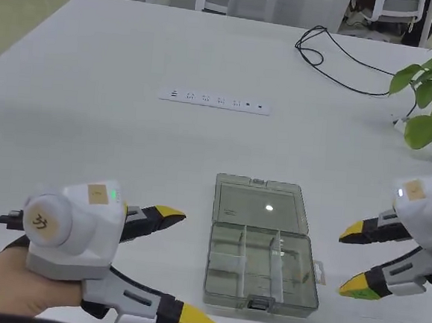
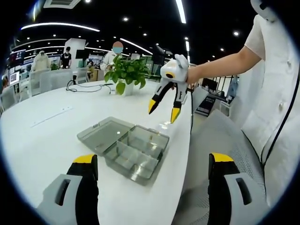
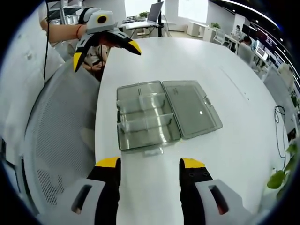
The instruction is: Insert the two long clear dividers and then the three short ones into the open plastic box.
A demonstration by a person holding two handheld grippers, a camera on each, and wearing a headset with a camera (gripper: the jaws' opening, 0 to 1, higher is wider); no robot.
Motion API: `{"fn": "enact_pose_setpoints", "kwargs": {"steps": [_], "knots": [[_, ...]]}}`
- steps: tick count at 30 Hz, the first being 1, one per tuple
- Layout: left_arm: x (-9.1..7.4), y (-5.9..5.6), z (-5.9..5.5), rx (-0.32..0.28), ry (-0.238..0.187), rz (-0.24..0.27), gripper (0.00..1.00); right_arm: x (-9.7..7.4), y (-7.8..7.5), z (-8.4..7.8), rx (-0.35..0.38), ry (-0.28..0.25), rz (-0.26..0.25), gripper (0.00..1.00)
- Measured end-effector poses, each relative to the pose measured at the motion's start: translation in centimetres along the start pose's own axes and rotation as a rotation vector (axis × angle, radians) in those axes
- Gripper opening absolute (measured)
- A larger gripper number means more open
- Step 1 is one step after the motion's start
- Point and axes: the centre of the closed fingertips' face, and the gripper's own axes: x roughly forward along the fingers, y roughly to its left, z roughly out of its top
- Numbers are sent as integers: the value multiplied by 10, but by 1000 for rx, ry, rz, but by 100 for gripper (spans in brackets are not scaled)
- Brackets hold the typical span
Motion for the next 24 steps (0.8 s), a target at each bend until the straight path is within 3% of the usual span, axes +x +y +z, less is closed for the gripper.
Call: {"fn": "enact_pose_setpoints", "kwargs": {"steps": [9, 13, 15, 24], "knots": [[0, 1, -1, -1, 5, 2, 100, 4, 7, -33, -35, 104, 20, 53], [0, 1, -3, -6, 9, 2, 100, 10, 4, -51, -48, 160, 27, 52], [1, 1, -3, -6, 10, 1, 100, 20, -1, -66, -56, 178, 32, 52], [0, 4, -2, -13, 8, 6, 100, 31, 0, -87, -130, 282, 53, 50]]}}
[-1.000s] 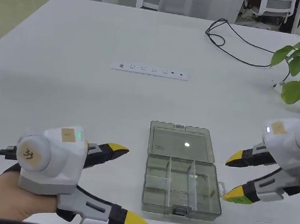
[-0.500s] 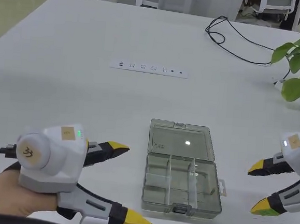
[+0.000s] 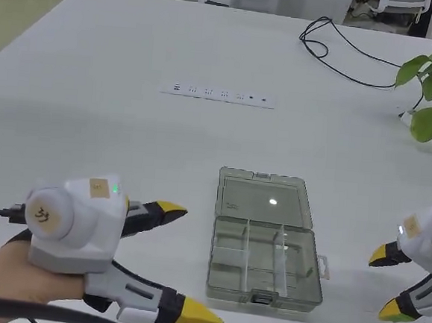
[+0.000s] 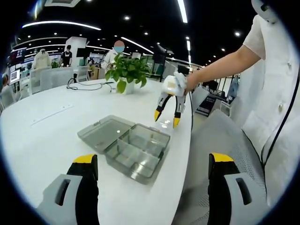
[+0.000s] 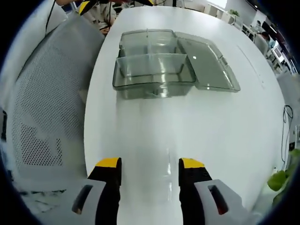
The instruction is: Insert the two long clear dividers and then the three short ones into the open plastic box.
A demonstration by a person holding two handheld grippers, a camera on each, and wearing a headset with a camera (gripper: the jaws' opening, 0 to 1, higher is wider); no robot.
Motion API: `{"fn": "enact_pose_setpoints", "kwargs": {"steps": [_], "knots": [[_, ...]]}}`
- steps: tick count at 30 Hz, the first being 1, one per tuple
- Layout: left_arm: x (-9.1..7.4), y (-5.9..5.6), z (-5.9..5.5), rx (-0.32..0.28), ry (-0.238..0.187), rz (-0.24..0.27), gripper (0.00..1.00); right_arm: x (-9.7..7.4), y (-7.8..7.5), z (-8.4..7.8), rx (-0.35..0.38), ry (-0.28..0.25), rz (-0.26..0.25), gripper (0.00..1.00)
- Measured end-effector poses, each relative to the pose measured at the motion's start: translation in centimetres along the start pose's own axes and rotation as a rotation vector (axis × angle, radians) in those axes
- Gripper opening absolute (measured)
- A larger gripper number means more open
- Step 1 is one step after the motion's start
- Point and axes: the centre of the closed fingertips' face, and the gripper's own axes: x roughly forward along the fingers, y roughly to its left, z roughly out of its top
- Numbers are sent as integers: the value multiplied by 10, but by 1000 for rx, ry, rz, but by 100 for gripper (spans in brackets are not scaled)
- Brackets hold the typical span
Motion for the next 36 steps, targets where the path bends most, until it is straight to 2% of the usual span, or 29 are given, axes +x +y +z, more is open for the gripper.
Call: {"fn": "enact_pose_setpoints", "kwargs": {"steps": [2, 5, 10, 16, 19, 28, 32, 36], "knots": [[0, 1, 0, -1, -1, 1, 100, 3, 0, -3, -26, 24, -4, 49], [-1, 1, 0, 1, 1, 1, 100, 11, -2, -9, -39, 36, -10, 47], [-2, 2, 2, -2, -4, 7, 100, 16, -4, -14, -59, 53, -15, 44], [-2, 1, 2, -3, -3, 6, 100, 14, -6, -15, -62, 44, -23, 42], [-2, 0, 2, -4, -5, 7, 100, 13, -6, -18, -68, 50, -25, 33], [-2, -1, 3, -5, -4, 5, 99, 10, -6, -17, -62, 57, -41, 33], [-3, 2, 5, -25, -7, 15, 97, -3, -9, -4, -50, 17, -85, 33], [-1, 3, 12, -46, -28, 12, 98, -24, -9, 20, -67, -41, -136, 33]]}}
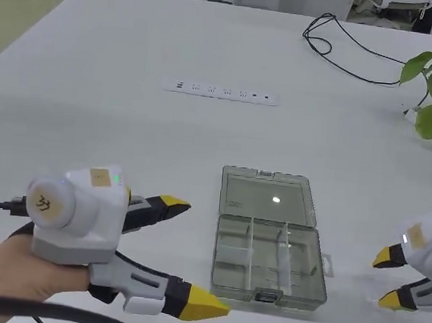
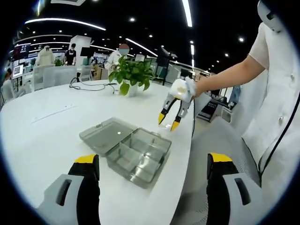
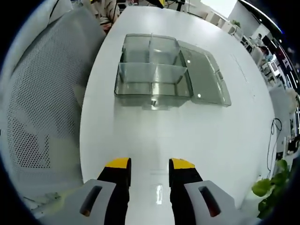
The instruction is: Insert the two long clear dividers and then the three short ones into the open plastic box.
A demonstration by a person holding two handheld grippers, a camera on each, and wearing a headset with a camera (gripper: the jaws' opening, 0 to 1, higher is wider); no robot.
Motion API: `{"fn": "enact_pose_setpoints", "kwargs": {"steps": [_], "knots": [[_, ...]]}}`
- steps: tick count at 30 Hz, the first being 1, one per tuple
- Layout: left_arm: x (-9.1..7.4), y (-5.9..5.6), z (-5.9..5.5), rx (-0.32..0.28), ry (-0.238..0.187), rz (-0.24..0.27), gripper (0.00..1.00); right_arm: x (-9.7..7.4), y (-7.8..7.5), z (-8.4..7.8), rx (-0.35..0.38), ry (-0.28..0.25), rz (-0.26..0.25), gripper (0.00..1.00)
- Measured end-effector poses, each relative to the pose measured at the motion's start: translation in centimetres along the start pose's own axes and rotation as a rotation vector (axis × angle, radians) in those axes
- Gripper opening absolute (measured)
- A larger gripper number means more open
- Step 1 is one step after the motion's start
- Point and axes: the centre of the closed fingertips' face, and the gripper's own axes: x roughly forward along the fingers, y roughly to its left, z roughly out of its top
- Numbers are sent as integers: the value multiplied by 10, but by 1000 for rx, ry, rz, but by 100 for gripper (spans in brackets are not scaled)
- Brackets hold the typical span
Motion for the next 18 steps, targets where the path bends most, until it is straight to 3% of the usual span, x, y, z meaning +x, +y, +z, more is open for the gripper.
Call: {"fn": "enact_pose_setpoints", "kwargs": {"steps": [12, 15, 18], "knots": [[17, -4, 32, -53, -62, -16, 94, -53, -3, 70, -56, -84, -111, 33], [22, -2, 37, -81, -69, -2, 91, -62, -3, 85, -59, -103, -131, 33], [29, -6, 49, -150, -112, -8, 87, -71, -4, 100, -62, -127, -153, 33]]}}
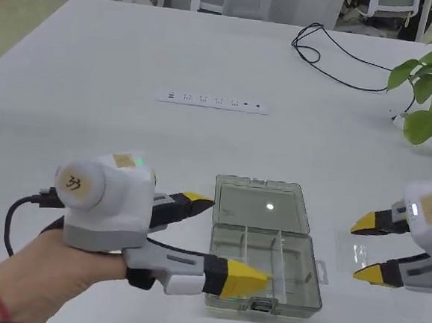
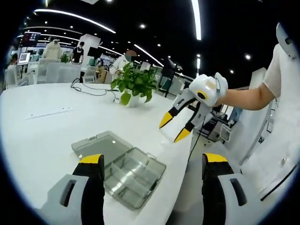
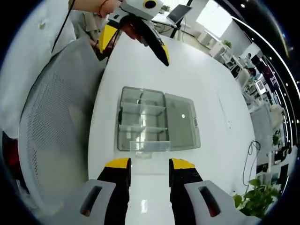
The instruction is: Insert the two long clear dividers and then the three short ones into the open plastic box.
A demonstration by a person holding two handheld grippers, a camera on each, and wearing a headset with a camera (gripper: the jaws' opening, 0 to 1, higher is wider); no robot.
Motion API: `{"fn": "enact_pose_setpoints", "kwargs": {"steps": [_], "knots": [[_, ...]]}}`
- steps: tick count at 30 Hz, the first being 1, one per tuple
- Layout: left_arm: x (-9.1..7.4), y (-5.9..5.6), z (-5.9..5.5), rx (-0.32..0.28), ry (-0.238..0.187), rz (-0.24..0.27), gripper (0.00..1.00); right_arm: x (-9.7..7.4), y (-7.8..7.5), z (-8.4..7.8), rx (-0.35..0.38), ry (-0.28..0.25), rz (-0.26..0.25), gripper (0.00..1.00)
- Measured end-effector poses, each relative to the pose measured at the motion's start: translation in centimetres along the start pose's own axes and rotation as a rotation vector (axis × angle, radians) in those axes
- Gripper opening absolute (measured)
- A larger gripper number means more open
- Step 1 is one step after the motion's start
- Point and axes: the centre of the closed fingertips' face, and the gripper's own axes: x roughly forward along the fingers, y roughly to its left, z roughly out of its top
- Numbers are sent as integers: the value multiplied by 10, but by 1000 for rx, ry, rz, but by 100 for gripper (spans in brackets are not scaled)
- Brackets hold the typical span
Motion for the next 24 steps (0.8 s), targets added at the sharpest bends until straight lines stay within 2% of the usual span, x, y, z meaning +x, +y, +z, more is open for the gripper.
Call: {"fn": "enact_pose_setpoints", "kwargs": {"steps": [4, 6, 7, 8, 9, 11, 13, 16, 22, 24], "knots": [[8, -3, 3, -36, -6, -9, 83, -5, -3, 14, -4, -23, -16, 33], [12, -9, 3, -71, -3, -25, 80, -7, -4, 21, -13, -29, -25, 33], [15, -12, 3, -110, -5, -36, 78, -9, -4, 25, -16, -32, -28, 33], [15, -13, 3, -122, -9, -38, 76, -10, -3, 29, -16, -35, -31, 33], [18, -14, 6, -161, -26, -41, 75, -11, -3, 32, -16, -40, -32, 33], [21, -17, 7, -237, -33, -52, 71, -12, -2, 40, -20, -53, -34, 33], [24, -18, 10, -256, -48, -58, 66, -13, 0, 44, -24, -56, -36, 33], [28, -26, 10, -325, -39, -91, 60, -13, 1, 51, -43, -55, -44, 33], [37, -33, 10, -404, -41, -115, 50, -14, 8, 69, -48, -81, -38, 33], [38, -35, 8, -424, -28, -124, 43, -15, 9, 73, -51, -89, -35, 33]]}}
